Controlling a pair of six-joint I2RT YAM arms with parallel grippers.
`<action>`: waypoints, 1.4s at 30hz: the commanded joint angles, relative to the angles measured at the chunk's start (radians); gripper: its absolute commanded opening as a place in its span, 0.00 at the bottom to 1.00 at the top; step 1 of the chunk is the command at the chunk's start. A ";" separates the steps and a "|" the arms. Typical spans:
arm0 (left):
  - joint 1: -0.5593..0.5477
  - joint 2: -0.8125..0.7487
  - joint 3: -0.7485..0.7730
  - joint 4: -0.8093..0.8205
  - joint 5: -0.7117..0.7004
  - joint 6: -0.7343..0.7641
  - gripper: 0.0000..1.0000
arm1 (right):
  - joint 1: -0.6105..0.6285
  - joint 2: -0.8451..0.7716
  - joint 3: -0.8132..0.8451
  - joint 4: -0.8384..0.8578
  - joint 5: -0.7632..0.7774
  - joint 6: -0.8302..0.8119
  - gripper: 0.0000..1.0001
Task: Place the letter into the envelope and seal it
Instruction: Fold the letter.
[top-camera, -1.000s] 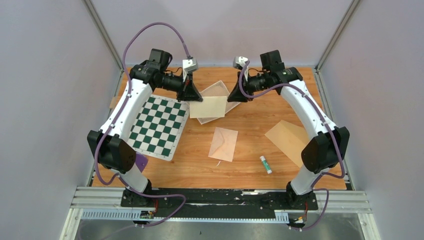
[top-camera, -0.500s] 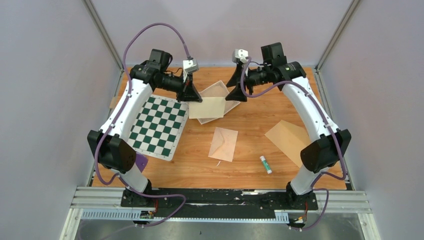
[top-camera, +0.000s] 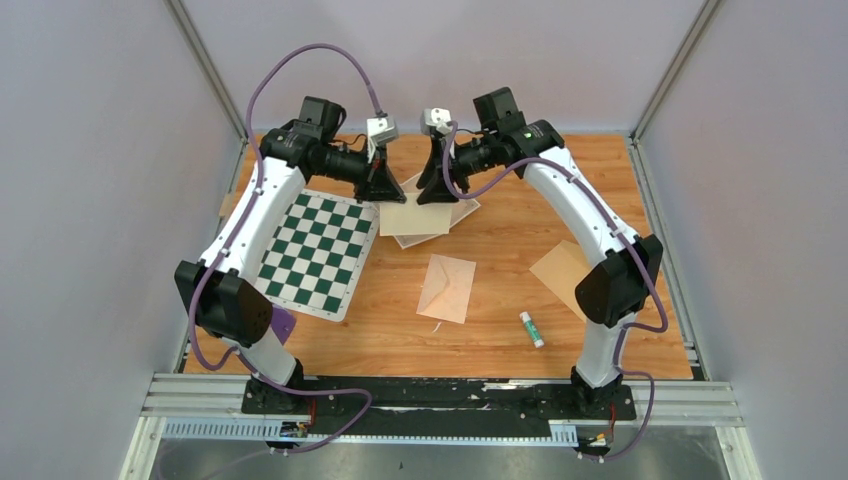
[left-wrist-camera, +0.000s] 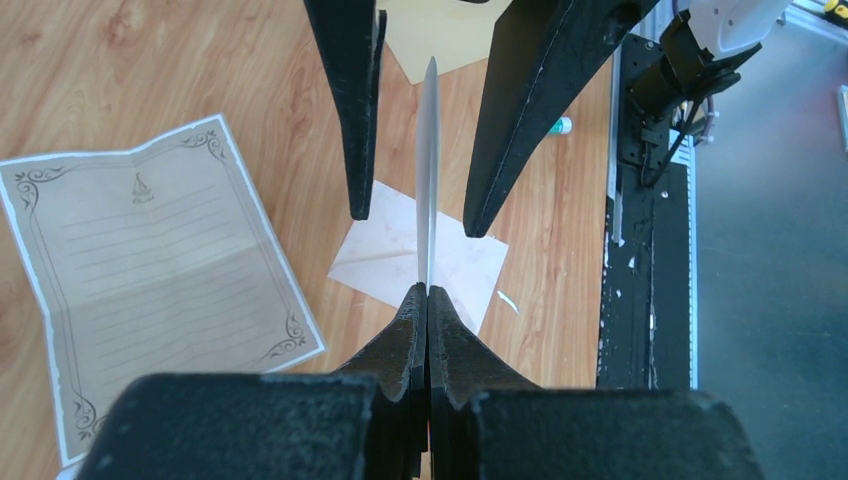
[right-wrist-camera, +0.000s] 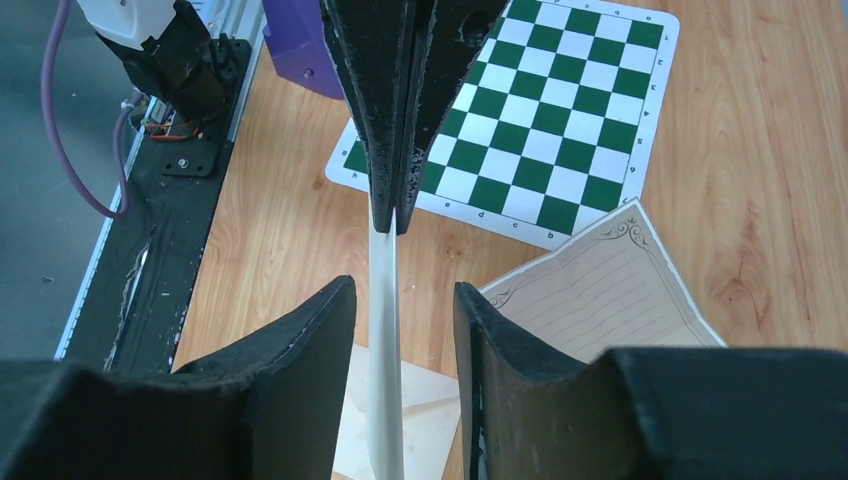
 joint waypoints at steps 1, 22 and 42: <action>-0.005 -0.017 0.043 0.024 0.012 -0.023 0.00 | 0.005 -0.014 0.030 0.015 -0.015 -0.038 0.38; 0.202 -0.123 -0.135 1.090 -0.243 -1.068 1.00 | -0.153 -0.210 -0.254 0.960 0.043 0.938 0.00; 0.157 -0.059 -0.179 1.395 0.058 -1.390 0.85 | -0.166 -0.185 -0.278 1.348 0.046 1.349 0.00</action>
